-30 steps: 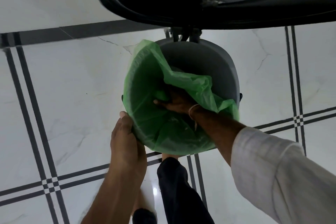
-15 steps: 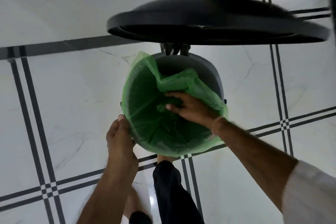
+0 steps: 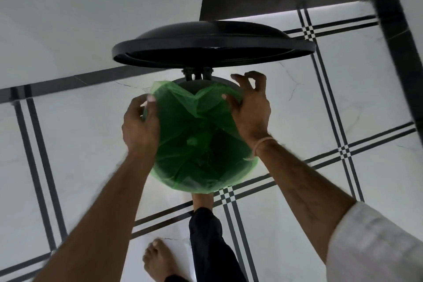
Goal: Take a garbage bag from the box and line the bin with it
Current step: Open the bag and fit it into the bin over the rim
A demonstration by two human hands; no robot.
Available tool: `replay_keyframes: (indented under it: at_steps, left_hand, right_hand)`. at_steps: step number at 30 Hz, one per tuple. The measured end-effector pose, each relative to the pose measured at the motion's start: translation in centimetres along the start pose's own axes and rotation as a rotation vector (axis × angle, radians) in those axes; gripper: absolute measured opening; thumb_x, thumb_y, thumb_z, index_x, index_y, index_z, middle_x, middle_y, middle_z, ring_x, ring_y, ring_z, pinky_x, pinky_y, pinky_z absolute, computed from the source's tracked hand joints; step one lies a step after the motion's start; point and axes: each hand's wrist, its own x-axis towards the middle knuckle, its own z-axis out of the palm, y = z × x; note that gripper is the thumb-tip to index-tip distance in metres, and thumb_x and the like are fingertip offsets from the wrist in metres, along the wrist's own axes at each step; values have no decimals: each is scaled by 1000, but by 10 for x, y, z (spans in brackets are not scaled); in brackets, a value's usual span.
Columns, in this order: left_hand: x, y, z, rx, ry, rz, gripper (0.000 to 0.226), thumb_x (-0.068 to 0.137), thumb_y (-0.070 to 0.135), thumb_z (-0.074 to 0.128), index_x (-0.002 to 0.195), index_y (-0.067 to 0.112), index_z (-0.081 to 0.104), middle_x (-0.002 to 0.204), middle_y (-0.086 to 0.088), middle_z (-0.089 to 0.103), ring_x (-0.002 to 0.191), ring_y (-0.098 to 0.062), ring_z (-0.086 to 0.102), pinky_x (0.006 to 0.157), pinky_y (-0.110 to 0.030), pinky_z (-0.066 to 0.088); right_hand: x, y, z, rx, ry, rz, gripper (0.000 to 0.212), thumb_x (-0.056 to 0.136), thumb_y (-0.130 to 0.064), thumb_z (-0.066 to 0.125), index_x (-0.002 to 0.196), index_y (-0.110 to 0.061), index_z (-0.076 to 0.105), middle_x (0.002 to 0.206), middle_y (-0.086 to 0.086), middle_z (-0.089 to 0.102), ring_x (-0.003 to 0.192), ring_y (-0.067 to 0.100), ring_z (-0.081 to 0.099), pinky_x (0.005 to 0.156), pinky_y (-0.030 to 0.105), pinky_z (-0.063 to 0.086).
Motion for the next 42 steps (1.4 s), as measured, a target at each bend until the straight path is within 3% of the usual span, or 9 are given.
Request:
replay_keyframes:
  at_steps: [4,9,14,18,22,27,32,37,42]
  left_hand:
    - [22,9,-1,19,5,-9,29,96,50,60,100,26,75,96,3,74,90,-21,68,96,-46,57]
    - [38,5,-3,-6,-5,-12,32,90,47,70,79,17,72,76,6,71,76,-15,64,84,-38,58]
    - [42,4,3,-109,-13,-53,33,92,40,73,68,18,65,65,6,57,70,-13,52,73,-30,48]
    - [40,4,4,-112,-13,-48,31,94,39,71,73,17,66,60,9,52,63,-9,46,69,-28,44]
    - [42,2,3,-122,-21,-78,35,92,41,72,67,19,63,60,8,52,67,-13,47,71,-31,45]
    - [48,2,3,-191,-22,-127,40,94,38,72,61,20,58,68,0,52,70,-17,47,70,-30,47]
    - [52,5,2,-230,-89,-214,39,95,39,71,65,17,60,68,-8,59,66,-20,55,72,-28,55]
    - [55,13,-1,-346,-164,-389,22,90,34,78,89,12,77,87,-7,79,77,-21,77,76,-37,65]
    - [47,1,-9,-333,-179,-362,27,92,41,75,78,18,71,73,1,76,68,-15,72,70,-30,61]
  right_hand:
    - [16,7,-4,162,67,172,7,91,-32,72,91,-25,70,98,-10,69,88,15,66,72,36,56]
    - [30,25,-5,232,7,338,10,96,-29,64,86,-26,63,76,-20,69,86,10,67,75,31,54]
    - [21,27,-4,421,-92,117,38,81,-47,81,106,-22,67,101,-2,70,78,16,67,68,29,56]
    - [20,29,-2,222,6,-33,14,87,-26,76,88,-15,67,89,-2,66,75,17,66,64,38,55]
    - [25,29,-2,251,41,127,17,90,-27,72,78,-18,65,78,-7,69,75,13,66,64,30,52]
    - [39,51,-4,960,-111,499,19,99,2,58,88,-14,55,66,-3,68,59,13,60,59,28,52]
    - [37,70,-3,864,-329,418,31,90,16,49,90,-5,72,85,0,77,79,8,72,76,21,57]
    - [25,82,-1,803,-458,459,43,94,22,40,112,5,75,110,26,76,105,44,73,96,55,59]
    - [-13,84,-10,864,-337,507,40,97,14,42,118,1,74,113,24,75,107,36,73,99,55,56]
